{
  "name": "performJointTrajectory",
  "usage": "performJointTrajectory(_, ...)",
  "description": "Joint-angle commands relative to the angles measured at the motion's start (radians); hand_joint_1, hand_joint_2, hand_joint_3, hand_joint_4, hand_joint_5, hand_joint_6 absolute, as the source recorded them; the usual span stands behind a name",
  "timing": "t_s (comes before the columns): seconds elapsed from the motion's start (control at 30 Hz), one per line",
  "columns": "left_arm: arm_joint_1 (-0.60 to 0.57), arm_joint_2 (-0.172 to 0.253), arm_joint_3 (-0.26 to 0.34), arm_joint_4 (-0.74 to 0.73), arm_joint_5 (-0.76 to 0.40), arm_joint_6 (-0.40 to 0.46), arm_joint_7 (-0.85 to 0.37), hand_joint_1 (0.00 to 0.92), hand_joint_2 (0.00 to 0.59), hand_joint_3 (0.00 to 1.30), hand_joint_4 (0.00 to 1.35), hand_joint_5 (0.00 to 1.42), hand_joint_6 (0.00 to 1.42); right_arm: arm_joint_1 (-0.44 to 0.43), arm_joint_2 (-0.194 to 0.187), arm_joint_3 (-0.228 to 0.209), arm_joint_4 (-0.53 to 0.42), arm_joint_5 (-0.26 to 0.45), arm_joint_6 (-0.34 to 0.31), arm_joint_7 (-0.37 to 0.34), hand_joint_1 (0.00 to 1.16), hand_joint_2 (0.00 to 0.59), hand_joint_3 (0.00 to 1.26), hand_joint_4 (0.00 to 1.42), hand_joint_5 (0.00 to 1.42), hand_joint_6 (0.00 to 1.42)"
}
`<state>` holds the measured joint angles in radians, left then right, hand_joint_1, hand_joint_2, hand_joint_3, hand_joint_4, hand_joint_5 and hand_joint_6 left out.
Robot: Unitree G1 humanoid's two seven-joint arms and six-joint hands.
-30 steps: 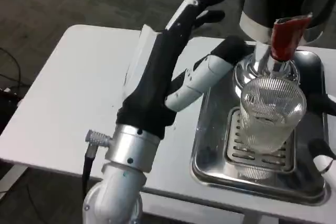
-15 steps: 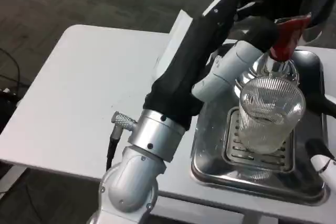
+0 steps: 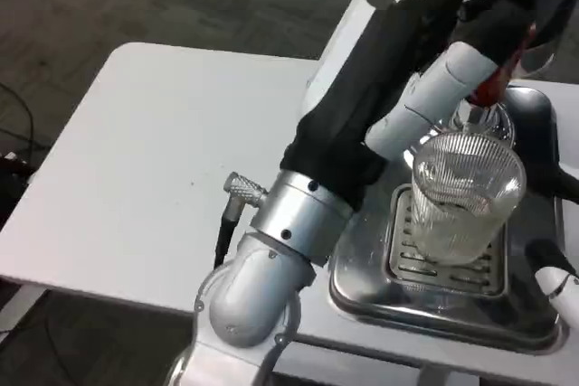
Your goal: Grasp the cup under the faucet to collect the drink, then remove the cup.
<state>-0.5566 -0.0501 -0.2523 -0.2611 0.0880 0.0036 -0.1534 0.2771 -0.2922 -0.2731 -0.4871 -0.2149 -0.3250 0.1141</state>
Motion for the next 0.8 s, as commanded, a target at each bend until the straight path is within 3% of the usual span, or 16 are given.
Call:
performJointTrajectory(0.03, 0.010, 0.006, 0.002, 0.030, -0.047, 0.002, -0.048, 0.033, 0.012, 0.26, 0.27, 0.32, 0.33, 0.009, 0.000, -0.001, -0.021, 0.002, 0.000, -0.003, 0.35, 0.399, 0.22, 0.22, 0.17, 0.07)
performJointTrajectory(0.37, 0.033, 0.024, 0.030, 0.062, -0.086, 0.008, -0.081, 0.010, 0.021, 0.26, 0.32, 0.34, 0.34, 0.012, 0.001, 0.001, -0.023, 0.007, -0.002, -0.002, 0.35, 0.399, 0.22, 0.22, 0.17, 0.07)
performJointTrajectory(0.67, 0.024, 0.087, 0.025, 0.051, -0.080, -0.004, -0.146, 0.000, 0.037, 0.44, 0.50, 0.47, 0.41, 0.016, 0.003, 0.003, -0.027, 0.008, -0.004, -0.002, 0.35, 0.399, 0.22, 0.22, 0.17, 0.07)
performJointTrajectory(0.8, 0.037, 0.095, 0.025, 0.031, -0.077, -0.005, -0.141, 0.000, 0.051, 0.46, 0.52, 0.49, 0.41, 0.017, 0.003, 0.004, -0.028, 0.009, -0.003, -0.001, 0.35, 0.399, 0.22, 0.22, 0.17, 0.07)
